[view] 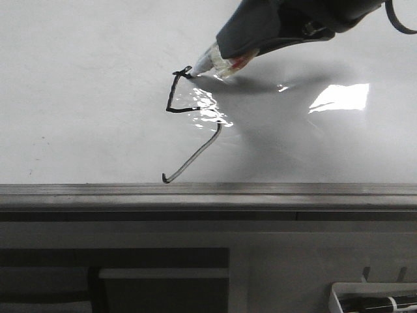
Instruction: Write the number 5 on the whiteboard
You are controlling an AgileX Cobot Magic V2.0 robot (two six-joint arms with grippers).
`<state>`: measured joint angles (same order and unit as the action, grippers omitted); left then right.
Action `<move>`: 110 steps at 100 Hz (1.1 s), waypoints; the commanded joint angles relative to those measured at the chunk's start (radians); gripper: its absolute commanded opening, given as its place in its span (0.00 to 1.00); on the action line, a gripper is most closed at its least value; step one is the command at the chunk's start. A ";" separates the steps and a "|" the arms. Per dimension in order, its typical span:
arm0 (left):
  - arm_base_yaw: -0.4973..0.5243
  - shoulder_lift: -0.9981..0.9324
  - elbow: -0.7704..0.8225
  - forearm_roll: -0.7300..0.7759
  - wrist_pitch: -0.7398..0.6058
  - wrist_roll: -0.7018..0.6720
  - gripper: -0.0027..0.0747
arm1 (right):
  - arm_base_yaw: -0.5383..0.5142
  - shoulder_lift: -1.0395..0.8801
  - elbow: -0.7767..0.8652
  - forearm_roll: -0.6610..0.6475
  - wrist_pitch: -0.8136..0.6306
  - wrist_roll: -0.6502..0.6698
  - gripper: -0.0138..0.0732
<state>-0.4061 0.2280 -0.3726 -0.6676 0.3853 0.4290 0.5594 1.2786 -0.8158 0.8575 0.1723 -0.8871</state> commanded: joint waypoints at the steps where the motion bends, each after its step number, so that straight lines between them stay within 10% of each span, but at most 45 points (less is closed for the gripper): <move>1: 0.004 0.008 -0.027 -0.025 -0.066 -0.008 0.01 | -0.034 -0.012 -0.007 -0.013 -0.075 -0.002 0.11; 110: 0.004 0.008 -0.027 -0.025 -0.068 -0.008 0.01 | -0.164 -0.103 -0.014 -0.052 0.040 -0.002 0.11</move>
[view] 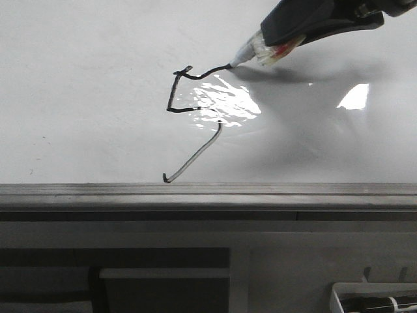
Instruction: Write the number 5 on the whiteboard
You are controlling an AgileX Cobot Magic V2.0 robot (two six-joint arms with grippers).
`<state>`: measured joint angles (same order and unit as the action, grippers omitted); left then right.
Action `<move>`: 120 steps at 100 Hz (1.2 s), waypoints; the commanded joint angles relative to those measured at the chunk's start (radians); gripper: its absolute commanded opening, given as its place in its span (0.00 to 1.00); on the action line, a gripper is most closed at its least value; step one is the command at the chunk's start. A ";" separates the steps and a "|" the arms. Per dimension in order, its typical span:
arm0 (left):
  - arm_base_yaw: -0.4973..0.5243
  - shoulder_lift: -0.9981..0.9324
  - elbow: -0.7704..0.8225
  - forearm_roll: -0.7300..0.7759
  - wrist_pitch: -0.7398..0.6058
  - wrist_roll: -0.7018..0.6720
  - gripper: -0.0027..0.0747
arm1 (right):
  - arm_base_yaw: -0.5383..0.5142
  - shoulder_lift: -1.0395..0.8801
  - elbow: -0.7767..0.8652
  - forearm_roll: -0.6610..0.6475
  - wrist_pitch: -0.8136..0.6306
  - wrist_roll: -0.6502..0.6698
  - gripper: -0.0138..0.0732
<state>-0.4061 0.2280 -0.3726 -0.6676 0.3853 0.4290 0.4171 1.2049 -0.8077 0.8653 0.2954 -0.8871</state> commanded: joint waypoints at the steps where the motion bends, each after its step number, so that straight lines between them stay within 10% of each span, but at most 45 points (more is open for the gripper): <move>1: 0.004 0.008 -0.027 -0.025 -0.068 -0.008 0.01 | -0.022 -0.034 -0.025 -0.059 -0.073 -0.002 0.11; 18: 0.004 0.012 -0.042 -0.030 -0.073 -0.003 0.04 | -0.020 -0.122 -0.098 -0.062 0.165 -0.031 0.11; 44: 0.004 0.165 -0.206 -0.031 0.101 0.183 0.53 | -0.020 -0.248 -0.165 -0.048 0.389 -0.162 0.11; 78: -0.002 0.534 -0.492 -0.236 0.550 0.670 0.53 | 0.206 -0.235 -0.165 -0.023 0.436 -0.335 0.11; 120: -0.328 0.776 -0.587 -0.084 0.474 0.681 0.53 | 0.399 -0.161 -0.165 -0.044 0.255 -0.334 0.11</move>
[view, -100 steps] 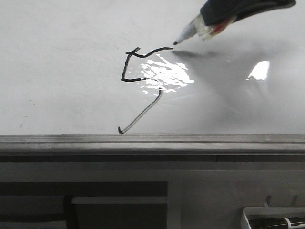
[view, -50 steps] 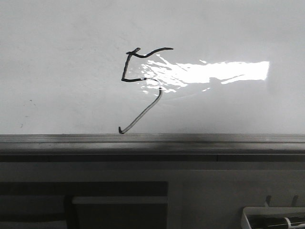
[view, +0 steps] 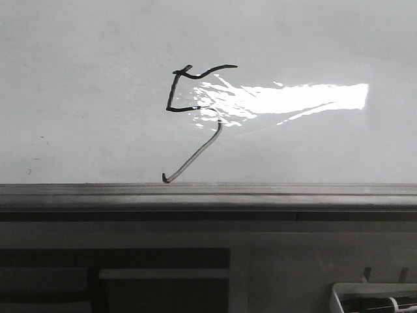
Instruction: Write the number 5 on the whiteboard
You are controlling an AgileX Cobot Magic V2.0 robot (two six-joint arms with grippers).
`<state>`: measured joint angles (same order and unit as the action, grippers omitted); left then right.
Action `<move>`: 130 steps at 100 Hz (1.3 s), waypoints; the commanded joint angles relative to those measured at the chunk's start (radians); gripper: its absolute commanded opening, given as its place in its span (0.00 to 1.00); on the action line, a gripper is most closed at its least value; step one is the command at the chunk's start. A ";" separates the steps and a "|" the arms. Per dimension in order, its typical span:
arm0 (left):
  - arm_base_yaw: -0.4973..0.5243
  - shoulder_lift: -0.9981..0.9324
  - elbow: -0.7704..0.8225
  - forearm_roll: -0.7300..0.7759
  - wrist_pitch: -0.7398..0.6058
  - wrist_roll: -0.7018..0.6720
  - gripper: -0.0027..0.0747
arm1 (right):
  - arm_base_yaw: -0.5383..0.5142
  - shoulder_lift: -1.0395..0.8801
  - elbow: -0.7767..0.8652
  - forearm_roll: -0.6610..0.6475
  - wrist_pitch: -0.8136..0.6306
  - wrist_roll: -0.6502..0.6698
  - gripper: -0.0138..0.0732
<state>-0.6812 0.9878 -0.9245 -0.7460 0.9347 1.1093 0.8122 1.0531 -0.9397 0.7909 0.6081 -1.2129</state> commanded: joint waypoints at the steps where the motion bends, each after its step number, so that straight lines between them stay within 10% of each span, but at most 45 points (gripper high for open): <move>1: -0.060 0.018 -0.035 -0.003 -0.081 0.001 0.53 | 0.004 -0.009 -0.033 0.030 -0.058 -0.009 0.11; 26: -0.081 0.034 -0.035 0.006 -0.204 -0.036 0.49 | 0.004 -0.009 -0.033 0.030 -0.024 -0.009 0.11; 68: -0.081 0.035 -0.035 0.040 -0.153 -0.038 0.01 | 0.004 -0.009 -0.033 0.030 -0.024 -0.009 0.11; 100: -0.081 0.035 -0.035 0.040 -0.153 -0.051 0.01 | 0.004 -0.008 -0.033 0.032 -0.007 0.019 0.13; 130: -0.079 0.035 -0.031 0.084 -0.158 -0.197 0.01 | -0.007 -0.035 -0.033 0.030 -0.111 0.036 0.76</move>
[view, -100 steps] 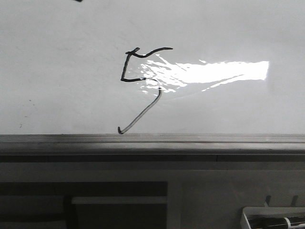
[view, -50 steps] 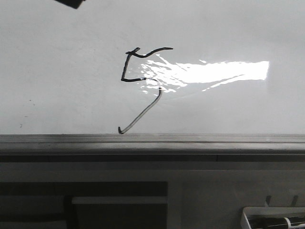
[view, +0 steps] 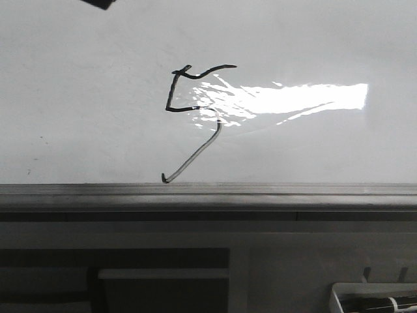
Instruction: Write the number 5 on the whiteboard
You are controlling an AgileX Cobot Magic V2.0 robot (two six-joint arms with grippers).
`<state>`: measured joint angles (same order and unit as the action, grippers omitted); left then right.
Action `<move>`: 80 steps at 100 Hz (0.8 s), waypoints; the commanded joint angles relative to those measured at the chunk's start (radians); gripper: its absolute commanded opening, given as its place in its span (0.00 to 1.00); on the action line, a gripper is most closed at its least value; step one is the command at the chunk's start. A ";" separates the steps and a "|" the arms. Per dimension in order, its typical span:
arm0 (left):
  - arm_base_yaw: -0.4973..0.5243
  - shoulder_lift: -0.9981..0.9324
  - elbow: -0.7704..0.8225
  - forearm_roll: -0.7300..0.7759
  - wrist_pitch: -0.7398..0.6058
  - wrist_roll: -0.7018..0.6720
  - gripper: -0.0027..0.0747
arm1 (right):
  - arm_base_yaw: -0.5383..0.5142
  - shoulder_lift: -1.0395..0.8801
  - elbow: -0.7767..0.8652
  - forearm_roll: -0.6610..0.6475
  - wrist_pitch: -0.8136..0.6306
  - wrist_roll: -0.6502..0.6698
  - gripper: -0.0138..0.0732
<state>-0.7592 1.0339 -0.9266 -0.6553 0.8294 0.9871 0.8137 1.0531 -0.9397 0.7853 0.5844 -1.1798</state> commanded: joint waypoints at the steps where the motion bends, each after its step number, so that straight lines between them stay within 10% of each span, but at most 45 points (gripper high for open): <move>1: -0.001 -0.011 -0.027 0.001 -0.057 -0.091 0.01 | -0.010 -0.038 -0.033 0.036 -0.090 0.003 0.76; 21: -0.001 -0.011 0.054 0.063 -0.286 -0.355 0.01 | -0.127 -0.127 -0.033 0.036 -0.103 0.083 0.69; 45: -0.001 -0.011 0.269 0.053 -0.737 -0.645 0.01 | -0.334 -0.238 0.022 0.033 -0.030 0.162 0.08; 80: -0.001 0.099 0.366 -0.177 -1.114 -0.674 0.01 | -0.468 -0.327 0.164 0.031 -0.049 0.172 0.09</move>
<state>-0.7592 1.1140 -0.5333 -0.8081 -0.1597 0.3229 0.3590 0.7335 -0.7672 0.7853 0.5924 -1.0113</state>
